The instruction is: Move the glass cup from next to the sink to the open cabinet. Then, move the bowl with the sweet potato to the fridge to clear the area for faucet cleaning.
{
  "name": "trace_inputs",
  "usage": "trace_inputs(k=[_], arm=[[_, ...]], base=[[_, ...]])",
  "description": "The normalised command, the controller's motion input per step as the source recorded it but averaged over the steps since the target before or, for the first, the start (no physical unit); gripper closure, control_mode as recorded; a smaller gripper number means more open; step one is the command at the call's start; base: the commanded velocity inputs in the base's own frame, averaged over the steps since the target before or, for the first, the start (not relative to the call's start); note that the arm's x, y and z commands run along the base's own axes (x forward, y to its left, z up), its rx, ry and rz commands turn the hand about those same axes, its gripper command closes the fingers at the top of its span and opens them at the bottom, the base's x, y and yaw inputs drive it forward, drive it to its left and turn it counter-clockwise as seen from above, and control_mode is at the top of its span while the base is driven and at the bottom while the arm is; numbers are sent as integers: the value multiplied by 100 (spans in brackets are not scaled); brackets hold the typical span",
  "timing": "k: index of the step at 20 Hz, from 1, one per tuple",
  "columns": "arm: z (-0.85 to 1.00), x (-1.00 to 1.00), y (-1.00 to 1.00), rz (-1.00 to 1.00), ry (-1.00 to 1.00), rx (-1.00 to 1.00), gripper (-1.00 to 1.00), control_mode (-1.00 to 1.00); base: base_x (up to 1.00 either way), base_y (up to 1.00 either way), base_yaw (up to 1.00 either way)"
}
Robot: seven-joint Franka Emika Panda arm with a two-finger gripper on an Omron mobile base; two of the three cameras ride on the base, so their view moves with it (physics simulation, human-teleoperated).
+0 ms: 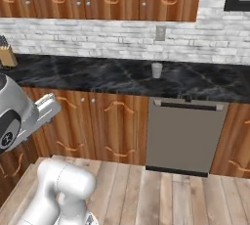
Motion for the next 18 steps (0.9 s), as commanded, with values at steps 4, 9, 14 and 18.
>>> trace_inputs(k=[4,9,14,18], arm=[[0,0,0,0,0,0,-100,100],[0,0,0,0,0,0,-100,100],[0,0,0,0,0,0,-100,100],[0,0,0,0,0,0,-100,100]], base=[[100,-13,-12],[100,-73,-14],[100,-98,-2],[100,-56,1]])
